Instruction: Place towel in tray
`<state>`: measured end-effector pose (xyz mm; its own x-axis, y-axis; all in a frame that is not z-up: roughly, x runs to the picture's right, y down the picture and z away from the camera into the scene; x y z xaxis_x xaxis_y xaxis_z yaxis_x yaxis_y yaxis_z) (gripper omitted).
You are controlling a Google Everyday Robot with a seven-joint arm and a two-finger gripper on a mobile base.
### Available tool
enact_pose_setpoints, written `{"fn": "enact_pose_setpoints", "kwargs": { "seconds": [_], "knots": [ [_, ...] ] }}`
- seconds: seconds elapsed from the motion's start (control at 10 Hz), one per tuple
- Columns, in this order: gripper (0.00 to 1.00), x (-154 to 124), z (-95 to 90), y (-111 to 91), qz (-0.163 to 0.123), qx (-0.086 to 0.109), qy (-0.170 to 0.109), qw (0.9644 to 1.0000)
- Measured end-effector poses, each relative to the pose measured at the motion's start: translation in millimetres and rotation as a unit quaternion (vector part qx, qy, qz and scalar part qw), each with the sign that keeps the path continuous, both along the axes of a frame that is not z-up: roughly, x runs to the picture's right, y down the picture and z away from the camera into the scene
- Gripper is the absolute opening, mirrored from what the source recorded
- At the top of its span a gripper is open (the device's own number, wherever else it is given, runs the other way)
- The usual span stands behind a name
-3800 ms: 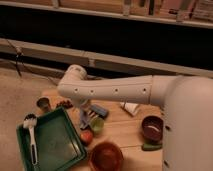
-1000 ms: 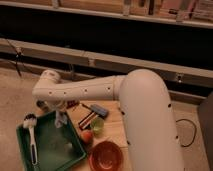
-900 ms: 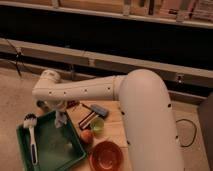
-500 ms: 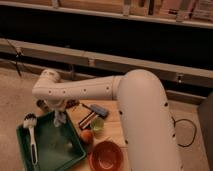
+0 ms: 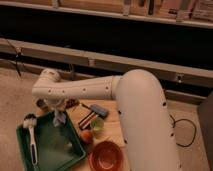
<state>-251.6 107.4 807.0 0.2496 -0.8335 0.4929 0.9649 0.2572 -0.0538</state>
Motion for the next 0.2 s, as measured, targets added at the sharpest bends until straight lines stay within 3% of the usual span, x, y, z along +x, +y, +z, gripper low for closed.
{"fn": "enact_pose_setpoints", "kwargs": {
  "seconds": [0.2],
  "knots": [
    [0.81, -4.9, 0.1, 3.1, -0.022, -0.005, -0.003, 0.9997]
  ]
}}
